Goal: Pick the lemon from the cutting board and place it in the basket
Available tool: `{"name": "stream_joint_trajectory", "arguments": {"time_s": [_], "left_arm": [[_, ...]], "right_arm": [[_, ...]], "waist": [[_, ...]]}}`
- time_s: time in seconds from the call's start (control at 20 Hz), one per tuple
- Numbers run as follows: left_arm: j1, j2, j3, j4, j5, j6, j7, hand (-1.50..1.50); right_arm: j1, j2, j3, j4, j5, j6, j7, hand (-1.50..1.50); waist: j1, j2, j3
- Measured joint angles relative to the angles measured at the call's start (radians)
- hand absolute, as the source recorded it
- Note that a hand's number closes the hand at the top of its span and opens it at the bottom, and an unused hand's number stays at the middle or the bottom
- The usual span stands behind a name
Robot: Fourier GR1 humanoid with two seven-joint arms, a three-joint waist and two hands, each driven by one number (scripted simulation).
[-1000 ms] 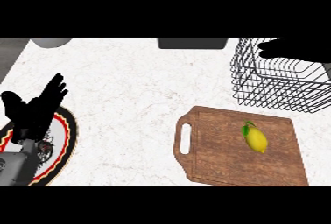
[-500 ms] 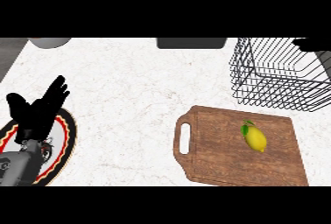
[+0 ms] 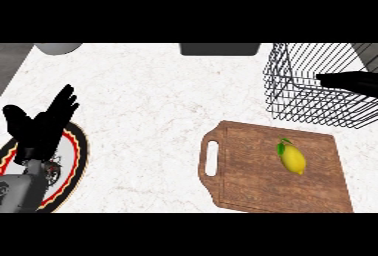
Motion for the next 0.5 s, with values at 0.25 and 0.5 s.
{"name": "stream_joint_trajectory", "arguments": {"time_s": [0.25, 0.5], "left_arm": [[-0.006, -0.002, 0.012, 0.012, -0.004, -0.018, -0.006, 0.0], [-0.026, -0.015, 0.021, 0.037, -0.018, -0.02, -0.004, 0.0]], "right_arm": [[0.071, 0.084, 0.077, 0.063, 0.146, -0.156, -0.139, -1.5], [0.109, 0.175, 0.126, 0.131, 0.193, -0.239, -0.213, -1.5]], "waist": [[0.003, 0.001, 0.0], [0.0, 0.0, -0.001]]}}
